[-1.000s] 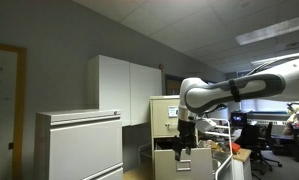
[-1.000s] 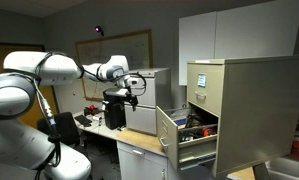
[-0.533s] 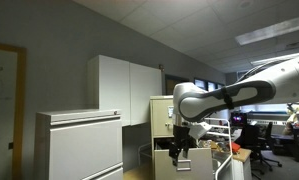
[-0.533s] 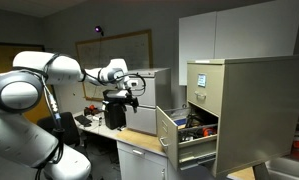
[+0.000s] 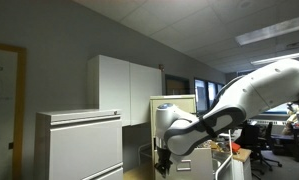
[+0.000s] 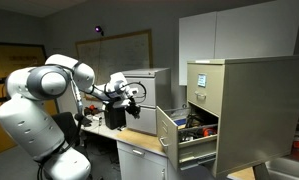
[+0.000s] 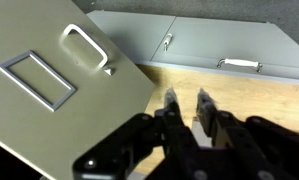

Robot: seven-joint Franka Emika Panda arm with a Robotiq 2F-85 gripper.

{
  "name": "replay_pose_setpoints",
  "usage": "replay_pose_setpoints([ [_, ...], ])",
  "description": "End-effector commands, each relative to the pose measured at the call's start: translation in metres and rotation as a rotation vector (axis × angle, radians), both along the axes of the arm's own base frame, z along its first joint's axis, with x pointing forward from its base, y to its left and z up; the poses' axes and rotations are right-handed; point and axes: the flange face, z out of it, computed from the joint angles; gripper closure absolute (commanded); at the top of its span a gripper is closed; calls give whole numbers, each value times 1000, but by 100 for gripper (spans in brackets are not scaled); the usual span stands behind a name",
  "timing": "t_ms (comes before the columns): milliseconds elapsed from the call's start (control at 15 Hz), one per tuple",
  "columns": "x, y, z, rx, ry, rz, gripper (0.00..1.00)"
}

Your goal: Close the bottom drawer

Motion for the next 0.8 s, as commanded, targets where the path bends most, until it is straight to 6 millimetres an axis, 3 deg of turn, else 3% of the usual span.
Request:
replay_pose_setpoints([
  [0, 31, -8, -35, -155, -74, 23, 100],
  [200, 51, -39, -50, -319, -124, 66, 100],
  [400, 72, -76, -50, -478, -183, 78, 100],
  [533, 89, -94, -65, -533, -234, 53, 100],
  [733, 106, -88, -85, -547, -288, 70, 100],
])
